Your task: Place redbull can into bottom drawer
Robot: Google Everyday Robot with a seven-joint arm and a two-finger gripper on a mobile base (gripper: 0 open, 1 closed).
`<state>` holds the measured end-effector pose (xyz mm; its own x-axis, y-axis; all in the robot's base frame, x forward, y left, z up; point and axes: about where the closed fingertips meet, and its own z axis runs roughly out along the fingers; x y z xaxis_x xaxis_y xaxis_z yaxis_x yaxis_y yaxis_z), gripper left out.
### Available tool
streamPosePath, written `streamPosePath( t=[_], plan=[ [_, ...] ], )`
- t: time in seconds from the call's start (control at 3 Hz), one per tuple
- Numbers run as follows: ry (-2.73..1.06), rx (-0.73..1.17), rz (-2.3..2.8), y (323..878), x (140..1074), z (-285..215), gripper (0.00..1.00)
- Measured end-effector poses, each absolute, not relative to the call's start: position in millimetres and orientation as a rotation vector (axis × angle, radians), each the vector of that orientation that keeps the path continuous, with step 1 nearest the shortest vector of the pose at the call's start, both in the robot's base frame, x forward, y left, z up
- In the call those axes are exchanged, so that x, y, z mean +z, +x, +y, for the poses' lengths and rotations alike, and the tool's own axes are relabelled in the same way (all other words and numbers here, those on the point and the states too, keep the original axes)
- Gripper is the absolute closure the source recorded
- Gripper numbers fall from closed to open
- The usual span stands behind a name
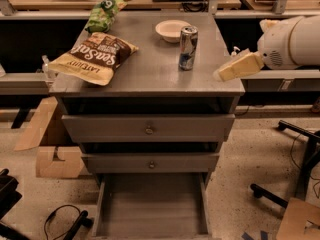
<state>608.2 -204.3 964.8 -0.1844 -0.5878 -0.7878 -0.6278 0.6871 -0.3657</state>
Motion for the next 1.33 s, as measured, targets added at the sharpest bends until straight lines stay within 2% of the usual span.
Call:
streamPosePath(
  t=[0.67, 1.33],
  plan=[
    [-0.759, 0.07, 1.824, 670.4, 932.0, -195.9, 0.0],
    [-0.615, 0.215, 1.734, 722.5, 923.3, -174.8, 0.0]
  ],
)
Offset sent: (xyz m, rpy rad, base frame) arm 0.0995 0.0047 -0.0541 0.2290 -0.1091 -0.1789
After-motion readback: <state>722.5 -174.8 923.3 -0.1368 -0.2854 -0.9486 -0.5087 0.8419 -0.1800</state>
